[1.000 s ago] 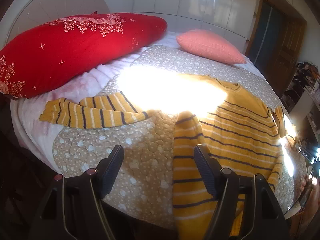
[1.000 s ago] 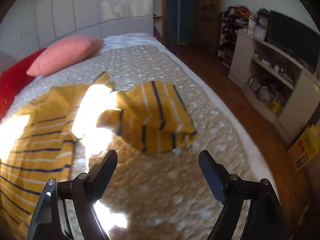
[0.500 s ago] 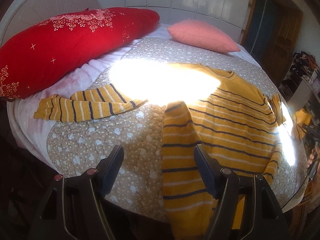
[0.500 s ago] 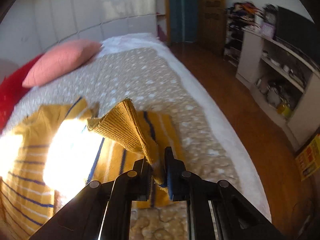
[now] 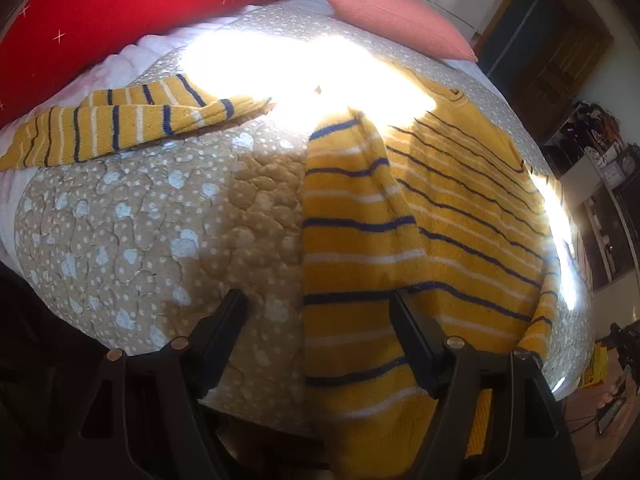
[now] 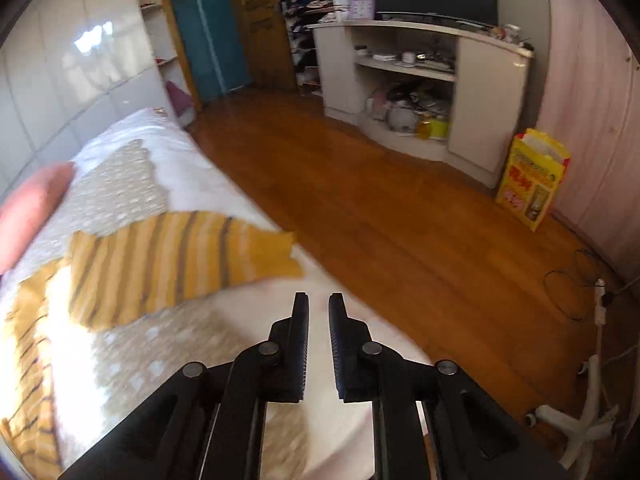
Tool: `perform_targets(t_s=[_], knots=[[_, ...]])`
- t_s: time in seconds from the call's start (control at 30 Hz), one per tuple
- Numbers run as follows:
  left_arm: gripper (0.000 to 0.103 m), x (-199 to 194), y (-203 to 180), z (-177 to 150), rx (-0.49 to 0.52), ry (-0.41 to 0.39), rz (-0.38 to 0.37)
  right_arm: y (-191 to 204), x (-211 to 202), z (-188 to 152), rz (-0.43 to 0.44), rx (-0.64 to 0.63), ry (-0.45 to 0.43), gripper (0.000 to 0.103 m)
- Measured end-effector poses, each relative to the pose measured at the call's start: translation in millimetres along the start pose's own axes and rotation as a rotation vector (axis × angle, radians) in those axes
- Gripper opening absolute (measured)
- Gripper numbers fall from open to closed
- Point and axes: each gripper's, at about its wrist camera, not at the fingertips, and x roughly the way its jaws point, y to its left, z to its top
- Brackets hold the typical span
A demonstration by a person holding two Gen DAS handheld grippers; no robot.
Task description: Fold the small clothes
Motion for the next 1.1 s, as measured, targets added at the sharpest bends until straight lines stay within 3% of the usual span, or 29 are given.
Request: perform_targets(t_s=[0.07,0.13,0.17,0.2,0.23,0.3,0.4,0.5,0.63,0.73,0.77,0.8,0.83,0.87,0.93,0.97,1.1], knots=[[0.077,0,-10,-4,0.04,-0.009,-0.007,21,-18,-20,0.128,-0.05,0.015,0.028],[0.075,0,-19,-6,0.061,0.0,-0.046,49,-31,-40,0.257,-0.121,0.046,0.048],[0.066,1,-23,-7,0.075,0.006,-0.035,66,-35,-50,0.319,-0.156,0.068,0.051],[0.028,3,-29,-9,0.104,0.019,0.022,83,-39,-60,0.374,-0.19,0.093,0.053],[0.014,4,-32,-9,0.132,0.017,0.085,99,-44,-70,0.425,-0.225,0.117,0.054],[0.013,-3,-28,-9,0.121,0.008,0.082,133,-49,-89,0.507,-0.299,0.168,0.056],[0.007,-14,-9,-7,0.06,0.001,0.094,171,-50,-112,0.564,-0.375,0.224,0.073],[0.003,-27,16,-6,0.003,-0.033,0.184,186,-46,-134,0.545,-0.398,0.282,0.075],[0.003,-42,58,-9,-0.079,-0.026,0.165,209,-25,-160,0.557,-0.386,0.376,0.077],[0.007,-63,68,-14,-0.086,-0.085,0.17,230,-31,-176,0.526,-0.443,0.312,0.081],[0.012,-69,69,-15,-0.088,-0.099,0.164,236,-30,-179,0.539,-0.45,0.316,0.08],[0.028,-75,67,-16,-0.091,-0.114,0.152,240,-30,-180,0.551,-0.451,0.316,0.072],[0.045,-81,65,-16,-0.091,-0.132,0.136,243,-31,-180,0.559,-0.463,0.315,0.041],[0.051,-87,62,-15,-0.09,-0.154,0.12,243,-30,-178,0.581,-0.466,0.331,0.026],[0.056,-98,53,-14,-0.069,-0.196,0.106,228,-31,-168,0.632,-0.399,0.352,0.015],[0.057,-102,47,-13,-0.05,-0.209,0.111,217,-33,-163,0.63,-0.381,0.348,0.015],[0.061,-107,25,-10,-0.006,-0.23,0.095,164,-42,-159,0.533,-0.354,0.296,0.009]])
